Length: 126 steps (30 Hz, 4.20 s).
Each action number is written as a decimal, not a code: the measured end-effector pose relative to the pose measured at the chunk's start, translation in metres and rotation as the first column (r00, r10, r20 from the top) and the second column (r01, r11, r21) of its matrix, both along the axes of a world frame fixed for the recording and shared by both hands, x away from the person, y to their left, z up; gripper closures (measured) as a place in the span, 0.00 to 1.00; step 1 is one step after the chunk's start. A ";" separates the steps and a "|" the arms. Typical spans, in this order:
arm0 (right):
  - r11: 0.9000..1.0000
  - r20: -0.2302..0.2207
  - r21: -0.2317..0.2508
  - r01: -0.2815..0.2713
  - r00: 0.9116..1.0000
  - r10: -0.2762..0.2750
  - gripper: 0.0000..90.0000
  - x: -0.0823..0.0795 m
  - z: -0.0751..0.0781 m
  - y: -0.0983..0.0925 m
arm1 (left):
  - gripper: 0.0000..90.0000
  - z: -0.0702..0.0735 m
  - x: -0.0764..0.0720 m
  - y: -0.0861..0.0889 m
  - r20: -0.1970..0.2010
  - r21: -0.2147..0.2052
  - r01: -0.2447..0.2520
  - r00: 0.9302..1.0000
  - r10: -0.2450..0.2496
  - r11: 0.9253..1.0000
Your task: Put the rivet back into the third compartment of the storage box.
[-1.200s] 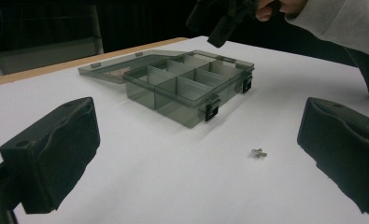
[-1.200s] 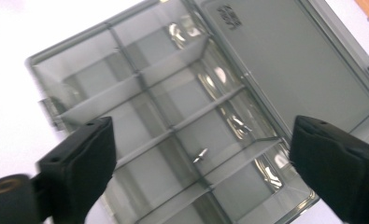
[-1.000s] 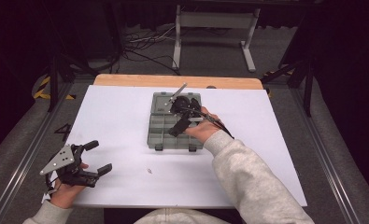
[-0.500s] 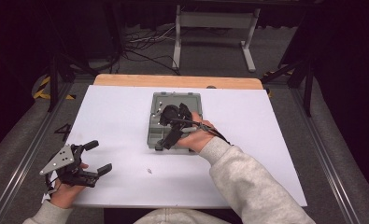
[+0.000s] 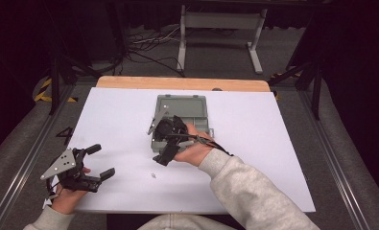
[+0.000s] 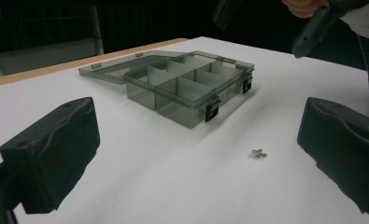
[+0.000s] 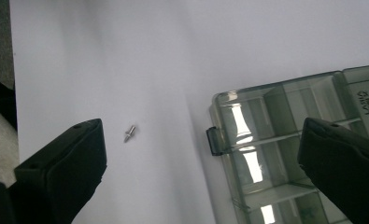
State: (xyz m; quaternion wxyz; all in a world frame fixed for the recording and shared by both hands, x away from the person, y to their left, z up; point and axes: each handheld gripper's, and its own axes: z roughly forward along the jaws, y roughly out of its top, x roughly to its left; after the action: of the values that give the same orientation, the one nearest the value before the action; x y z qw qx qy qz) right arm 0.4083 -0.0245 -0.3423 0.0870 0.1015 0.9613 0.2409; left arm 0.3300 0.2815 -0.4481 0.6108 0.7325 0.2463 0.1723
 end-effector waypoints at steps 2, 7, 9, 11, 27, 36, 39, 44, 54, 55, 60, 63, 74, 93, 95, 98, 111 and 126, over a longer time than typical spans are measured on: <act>1.000 -0.004 -0.008 -0.011 1.000 0.011 0.02 -0.003 -0.004 0.003 | 0.00 0.000 0.000 -0.001 -0.004 -0.007 -0.002 1.000 0.002 1.000; 0.999 -0.023 -0.024 -0.040 0.999 0.040 0.03 -0.010 -0.018 0.011 | 0.00 0.000 0.000 0.000 0.000 -0.002 -0.001 1.000 0.001 1.000; 0.998 -0.028 -0.028 -0.055 0.998 0.054 0.04 -0.012 -0.022 0.014 | 0.00 0.000 0.000 0.000 0.000 -0.002 -0.001 1.000 0.001 1.000; 0.998 -0.037 -0.036 -0.057 0.998 0.056 0.06 -0.014 -0.027 0.016 | 0.00 0.000 0.000 0.000 0.000 -0.002 -0.001 1.000 0.001 1.000; 0.990 -0.101 -0.090 -0.111 0.990 0.101 0.21 -0.019 -0.060 0.031 | 0.00 0.000 0.000 0.000 -0.001 -0.002 0.001 1.000 -0.001 1.000; 0.985 -0.154 -0.106 -0.134 0.981 0.117 0.23 -0.023 -0.076 0.036 | 0.00 0.000 0.000 -0.001 0.000 -0.004 0.002 1.000 -0.002 1.000; 0.985 -0.171 -0.113 -0.134 0.979 0.113 0.26 -0.022 -0.081 0.036 | 0.00 0.000 0.000 0.000 -0.002 -0.003 0.003 1.000 -0.003 1.000; 0.983 -0.180 -0.117 -0.143 0.976 0.121 0.32 -0.020 -0.085 0.037 | 0.00 0.000 0.000 0.000 -0.002 -0.003 0.004 1.000 -0.004 1.000; 0.980 -0.208 -0.123 -0.158 0.969 0.131 0.57 -0.022 -0.088 0.039 | 0.00 0.000 0.000 0.000 -0.005 -0.005 0.005 1.000 -0.005 1.000; 0.980 -0.208 -0.123 -0.158 0.969 0.131 0.57 -0.022 -0.088 0.039 | 0.00 0.000 0.000 0.000 -0.005 -0.005 0.005 1.000 -0.005 1.000; 0.979 -0.183 -0.135 -0.150 0.975 0.124 0.71 -0.021 -0.087 0.039 | 0.00 0.000 0.000 -0.001 -0.006 -0.009 0.004 1.000 -0.005 1.000; 0.980 -0.167 -0.135 -0.148 0.978 0.124 0.79 -0.020 -0.088 0.040 | 0.00 0.000 0.000 -0.001 -0.002 -0.007 0.006 1.000 -0.006 1.000; 0.977 -0.161 -0.149 -0.149 0.979 0.125 0.91 -0.023 -0.085 0.041 | 0.00 0.000 -0.001 -0.002 0.000 -0.005 0.010 1.000 -0.010 1.000; 0.983 -0.111 -0.083 -0.162 0.982 0.152 0.91 -0.025 -0.039 0.037 | 0.00 0.000 0.000 -0.001 0.000 -0.003 0.006 1.000 -0.006 1.000; 0.986 -0.110 -0.077 -0.148 0.984 0.139 0.91 -0.024 -0.032 0.036 | 0.00 -0.001 0.000 -0.001 -0.008 -0.009 0.005 1.000 -0.005 1.000; 0.988 -0.099 -0.057 -0.142 0.986 0.136 0.91 -0.021 -0.022 0.032 | 0.00 -0.001 0.000 -0.002 -0.012 -0.010 0.006 1.000 -0.006 1.000; 0.997 -0.058 0.017 -0.075 0.995 0.076 0.91 -0.005 0.011 0.014 | 0.00 -0.001 0.001 -0.003 -0.018 0.001 0.008 1.000 -0.008 1.000; 0.999 -0.012 0.052 0.011 1.000 -0.010 0.91 0.020 0.029 -0.009 | 0.00 -0.002 0.001 -0.002 -0.015 -0.003 0.003 1.000 -0.003 1.000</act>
State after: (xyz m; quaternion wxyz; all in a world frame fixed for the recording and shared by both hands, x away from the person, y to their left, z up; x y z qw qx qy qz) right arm 0.4286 -0.0333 -0.3137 0.0798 0.1102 0.9547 0.2647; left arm 0.3315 0.2795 -0.4496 0.6105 0.7331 0.2499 0.1656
